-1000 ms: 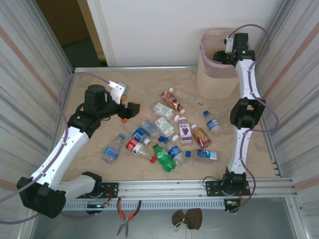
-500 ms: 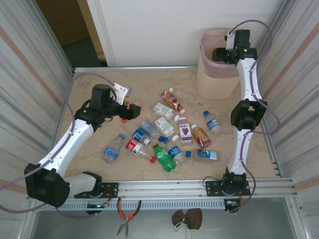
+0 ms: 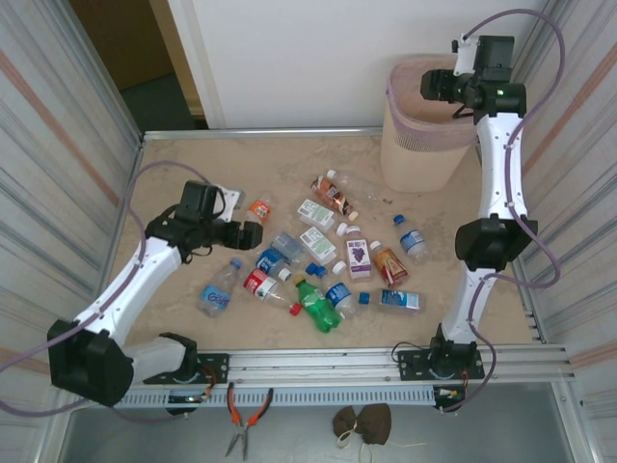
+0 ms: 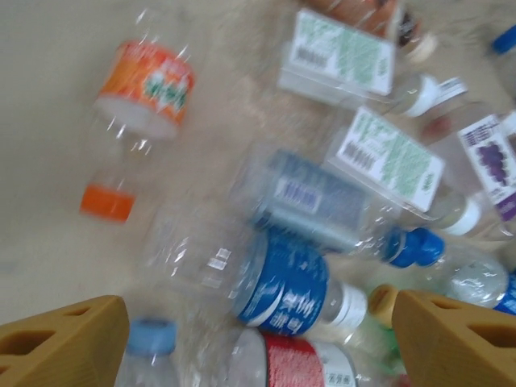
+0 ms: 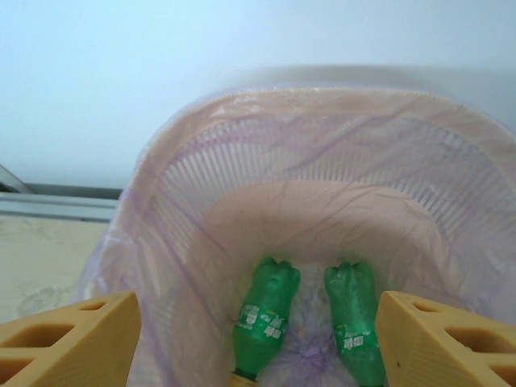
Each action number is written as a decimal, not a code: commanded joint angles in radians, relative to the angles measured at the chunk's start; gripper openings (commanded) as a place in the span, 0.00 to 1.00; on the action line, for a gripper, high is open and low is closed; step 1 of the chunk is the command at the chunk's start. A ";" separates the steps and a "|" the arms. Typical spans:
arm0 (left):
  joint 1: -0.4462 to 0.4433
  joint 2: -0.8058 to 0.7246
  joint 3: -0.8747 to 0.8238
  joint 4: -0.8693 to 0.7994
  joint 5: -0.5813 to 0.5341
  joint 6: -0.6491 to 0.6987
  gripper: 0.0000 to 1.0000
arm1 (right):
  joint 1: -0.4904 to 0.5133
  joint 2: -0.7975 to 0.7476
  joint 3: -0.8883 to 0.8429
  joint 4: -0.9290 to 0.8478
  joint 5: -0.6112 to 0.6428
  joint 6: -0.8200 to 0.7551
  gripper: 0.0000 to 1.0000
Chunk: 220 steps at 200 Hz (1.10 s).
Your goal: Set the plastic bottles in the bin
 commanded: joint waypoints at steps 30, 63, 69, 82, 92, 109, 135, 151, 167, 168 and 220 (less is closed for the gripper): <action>0.008 -0.136 -0.167 -0.173 -0.250 -0.457 0.90 | 0.013 -0.211 -0.230 0.062 -0.053 0.033 0.77; -0.021 -0.156 -0.256 -0.241 -0.292 -0.644 0.90 | 0.013 -0.328 -0.417 0.137 -0.100 0.072 0.77; -0.043 -0.156 -0.261 -0.255 -0.315 -0.654 0.91 | 0.012 -0.348 -0.447 0.152 -0.104 0.078 0.77; -0.094 -0.154 -0.265 -0.299 -0.400 -0.693 0.93 | 0.012 -0.390 -0.520 0.180 -0.111 0.091 0.78; -0.126 -0.148 -0.260 -0.358 -0.475 -0.762 0.96 | 0.011 -0.418 -0.563 0.197 -0.115 0.099 0.78; -0.158 -0.131 -0.265 -0.384 -0.513 -0.796 0.98 | 0.007 -0.453 -0.645 0.216 -0.124 0.111 0.78; -0.197 -0.085 -0.266 -0.393 -0.531 -0.791 0.98 | 0.002 -0.493 -0.721 0.233 -0.128 0.121 0.78; -0.211 -0.042 -0.267 -0.391 -0.537 -0.779 0.98 | -0.002 -0.512 -0.755 0.240 -0.130 0.127 0.79; -0.215 -0.004 -0.268 -0.354 -0.514 -0.714 0.98 | -0.005 -0.526 -0.784 0.245 -0.134 0.132 0.79; -0.215 -0.002 -0.268 -0.351 -0.511 -0.709 0.98 | -0.006 -0.527 -0.786 0.245 -0.134 0.132 0.79; -0.194 0.079 -0.275 -0.262 -0.488 -0.586 0.99 | -0.010 -0.557 -0.846 0.269 -0.140 0.148 0.79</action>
